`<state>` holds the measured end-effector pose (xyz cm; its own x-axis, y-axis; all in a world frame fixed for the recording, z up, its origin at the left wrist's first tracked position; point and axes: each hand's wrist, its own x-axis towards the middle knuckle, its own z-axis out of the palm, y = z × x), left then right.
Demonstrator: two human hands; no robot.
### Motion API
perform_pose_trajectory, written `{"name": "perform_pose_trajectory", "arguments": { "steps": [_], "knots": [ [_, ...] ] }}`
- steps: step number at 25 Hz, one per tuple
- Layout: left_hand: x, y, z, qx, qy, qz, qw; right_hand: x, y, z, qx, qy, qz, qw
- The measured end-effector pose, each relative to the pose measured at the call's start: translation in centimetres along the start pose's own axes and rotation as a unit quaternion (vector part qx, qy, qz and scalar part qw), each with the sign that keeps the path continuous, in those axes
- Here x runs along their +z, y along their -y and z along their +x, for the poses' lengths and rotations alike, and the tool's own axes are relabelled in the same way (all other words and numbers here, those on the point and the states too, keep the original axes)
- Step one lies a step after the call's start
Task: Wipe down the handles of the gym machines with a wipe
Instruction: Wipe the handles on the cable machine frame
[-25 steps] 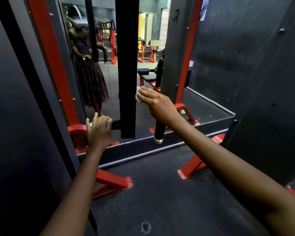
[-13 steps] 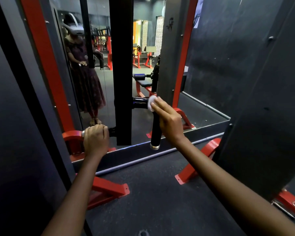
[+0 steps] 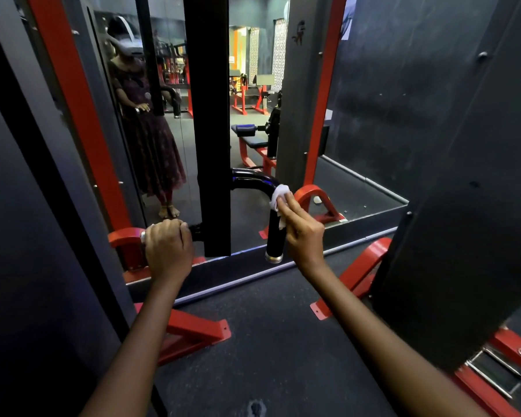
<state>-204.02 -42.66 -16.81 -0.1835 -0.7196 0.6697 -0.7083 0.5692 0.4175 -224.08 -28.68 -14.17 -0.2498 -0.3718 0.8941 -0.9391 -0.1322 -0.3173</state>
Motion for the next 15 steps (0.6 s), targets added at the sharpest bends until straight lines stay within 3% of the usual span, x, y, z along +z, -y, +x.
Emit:
{"name": "perform_pose_trajectory", "arguments": {
  "steps": [4, 7, 9, 13, 15],
  "knots": [
    [-0.2, 0.0, -0.2, -0.003, -0.005, -0.004, 1.0, 1.2, 0.1, -4.7, 0.106, -0.016, 0.009, 0.994],
    [-0.4, 0.0, -0.2, -0.006, -0.013, -0.01, 1.0, 1.4, 0.2, -8.3, 0.135, 0.022, -0.026, 0.99],
    [-0.4, -0.1, -0.4, -0.007, -0.025, -0.012, 1.0, 0.5, 1.6, -8.0, 0.152, 0.006, -0.01, 0.988],
    [-0.3, -0.2, -0.7, 0.0, -0.041, -0.016, 0.999, -0.8, 4.9, 0.6, 0.063, -0.067, 0.023, 0.995],
    [-0.4, -0.3, -0.7, 0.001, -0.041, -0.016, 0.999, -0.3, 5.4, 4.7, -0.01, -0.034, 0.001, 0.999]
  ]
}}
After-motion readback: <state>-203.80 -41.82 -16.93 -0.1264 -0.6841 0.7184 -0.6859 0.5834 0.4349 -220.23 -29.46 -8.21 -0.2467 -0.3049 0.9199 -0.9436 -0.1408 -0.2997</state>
